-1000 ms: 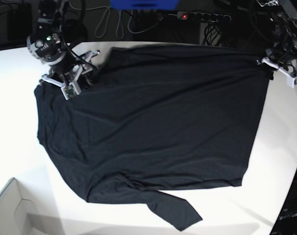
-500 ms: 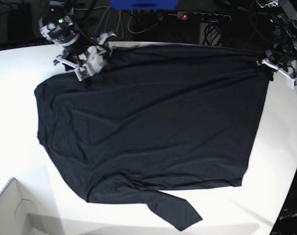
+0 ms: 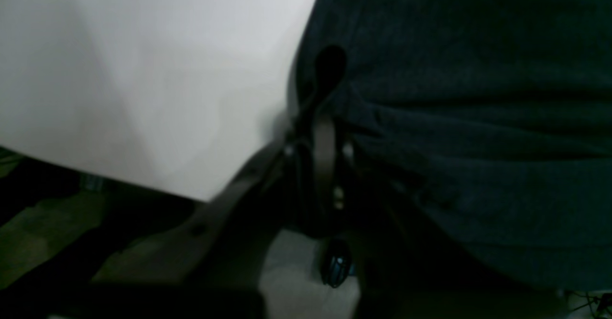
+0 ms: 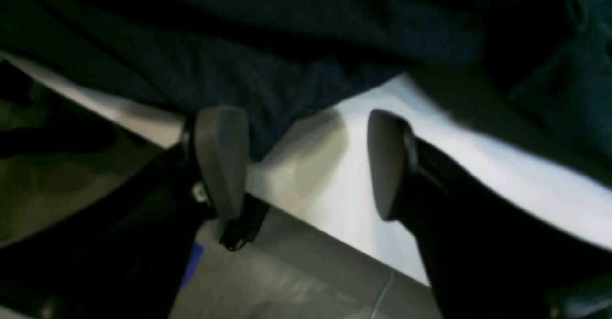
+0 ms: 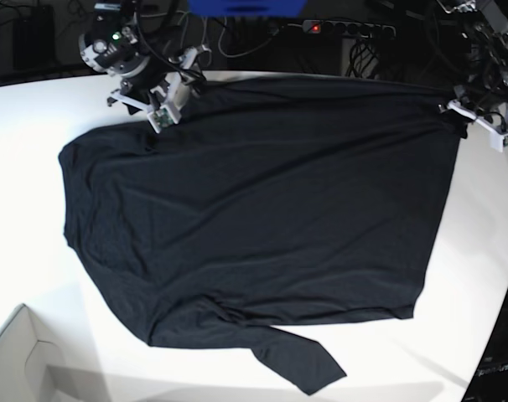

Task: Layout the t-shirt on the table in an organized manner, then fold the t-shirt properly
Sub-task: 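Pull the collar edge with both grippers to stretch it straight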

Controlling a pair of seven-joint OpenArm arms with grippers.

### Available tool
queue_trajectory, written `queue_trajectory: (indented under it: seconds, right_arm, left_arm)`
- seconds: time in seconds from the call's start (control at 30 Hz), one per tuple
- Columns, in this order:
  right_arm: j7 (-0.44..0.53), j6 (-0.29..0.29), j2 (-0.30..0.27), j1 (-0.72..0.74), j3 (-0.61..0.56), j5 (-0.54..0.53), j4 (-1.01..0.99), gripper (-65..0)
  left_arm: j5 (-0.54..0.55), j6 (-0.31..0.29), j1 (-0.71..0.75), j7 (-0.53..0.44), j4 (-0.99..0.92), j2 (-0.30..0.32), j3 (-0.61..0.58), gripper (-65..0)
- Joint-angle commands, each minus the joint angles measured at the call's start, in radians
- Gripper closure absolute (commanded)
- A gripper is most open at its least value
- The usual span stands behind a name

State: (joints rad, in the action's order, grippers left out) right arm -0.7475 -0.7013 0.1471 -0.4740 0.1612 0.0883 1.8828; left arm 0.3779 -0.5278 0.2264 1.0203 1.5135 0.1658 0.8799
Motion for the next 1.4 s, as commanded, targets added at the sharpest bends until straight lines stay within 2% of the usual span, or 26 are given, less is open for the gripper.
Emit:
queue_trajectory:
  seconds: [0.0,0.1,0.23,0.4,0.43,0.5,0.63,1.03,1.37]
  right_arm:
    - [0.01,0.003,0.003,-0.001,-0.002,-0.014,-0.005,-39.7]
    - [0.013,0.003,0.004,-0.004,-0.002,-0.017,-0.047,-39.6]
    - [0.009,0.003,0.01,-0.007,-0.002,-0.08,-0.059,-39.6]
    - [0.009,0.003,0.01,-0.009,-0.027,-0.088,-0.064,-38.6]
    - [0.009,0.003,0.01,-0.01,-0.038,-0.088,-0.064,-36.5]
    - [0.007,0.003,0.01,-0.021,-0.055,-0.088,-0.064,-28.0]
    - [0.007,0.003,0.01,-0.041,-0.084,-0.088,-0.055,0.0]
    - [0.015,0.003,-0.004,-0.128,-0.073,-0.088,0.111,0.0]
    - [0.016,0.003,-0.005,-0.142,-0.073,-0.088,0.131,0.0]
  left_arm:
    - [0.007,0.002,-0.002,-0.01,0.015,0.015,0.003,0.0]
    - [0.007,0.002,-0.002,-0.01,0.015,0.015,0.003,0.0]
    - [0.007,0.002,-0.002,-0.01,0.015,0.016,0.003,0.0]
    - [0.007,0.002,-0.002,-0.01,0.015,0.016,0.003,0.0]
    - [0.007,0.002,-0.002,-0.01,0.015,0.016,0.003,0.0]
    - [0.007,0.002,-0.002,-0.01,0.015,0.016,0.003,0.0]
    - [0.007,0.002,-0.002,-0.01,0.015,0.019,0.005,0.0]
    - [0.007,0.002,-0.002,-0.01,0.028,0.024,0.006,0.0]
    - [0.007,0.002,0.009,-0.008,0.104,0.019,0.008,0.0]
